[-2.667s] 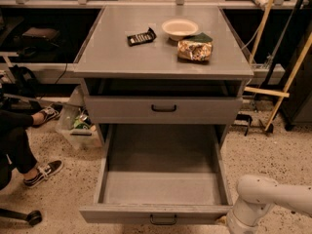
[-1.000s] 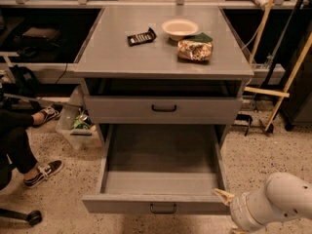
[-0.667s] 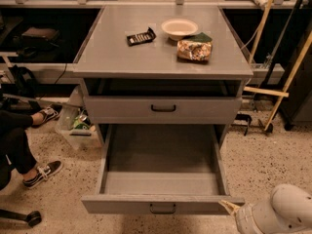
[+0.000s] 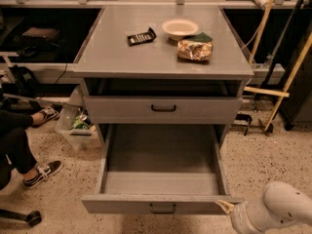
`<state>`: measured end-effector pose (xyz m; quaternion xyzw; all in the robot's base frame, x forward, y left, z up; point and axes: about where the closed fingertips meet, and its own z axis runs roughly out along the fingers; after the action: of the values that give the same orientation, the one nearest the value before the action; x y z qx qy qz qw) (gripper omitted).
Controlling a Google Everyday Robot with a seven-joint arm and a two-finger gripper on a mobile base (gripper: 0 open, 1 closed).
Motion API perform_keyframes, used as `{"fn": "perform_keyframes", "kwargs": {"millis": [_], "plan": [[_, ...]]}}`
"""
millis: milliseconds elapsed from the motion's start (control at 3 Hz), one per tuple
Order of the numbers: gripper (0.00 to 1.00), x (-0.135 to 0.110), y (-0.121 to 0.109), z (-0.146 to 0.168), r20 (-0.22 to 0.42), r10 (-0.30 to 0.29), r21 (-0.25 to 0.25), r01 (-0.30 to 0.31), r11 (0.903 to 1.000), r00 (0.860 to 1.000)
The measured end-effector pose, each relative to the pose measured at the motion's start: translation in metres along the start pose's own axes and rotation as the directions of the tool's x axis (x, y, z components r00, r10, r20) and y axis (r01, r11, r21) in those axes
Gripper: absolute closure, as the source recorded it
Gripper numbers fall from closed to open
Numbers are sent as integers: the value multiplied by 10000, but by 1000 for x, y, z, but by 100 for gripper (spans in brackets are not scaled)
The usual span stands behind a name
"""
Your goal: Close middle drawer
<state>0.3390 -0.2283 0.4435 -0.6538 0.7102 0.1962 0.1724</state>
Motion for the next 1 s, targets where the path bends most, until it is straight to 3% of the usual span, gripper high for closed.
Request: {"fn": "perform_keyframes", "kwargs": {"millis": [1000], "plan": [[0, 6, -16, 7, 38, 283, -249, -282, 9993, 9996]]}}
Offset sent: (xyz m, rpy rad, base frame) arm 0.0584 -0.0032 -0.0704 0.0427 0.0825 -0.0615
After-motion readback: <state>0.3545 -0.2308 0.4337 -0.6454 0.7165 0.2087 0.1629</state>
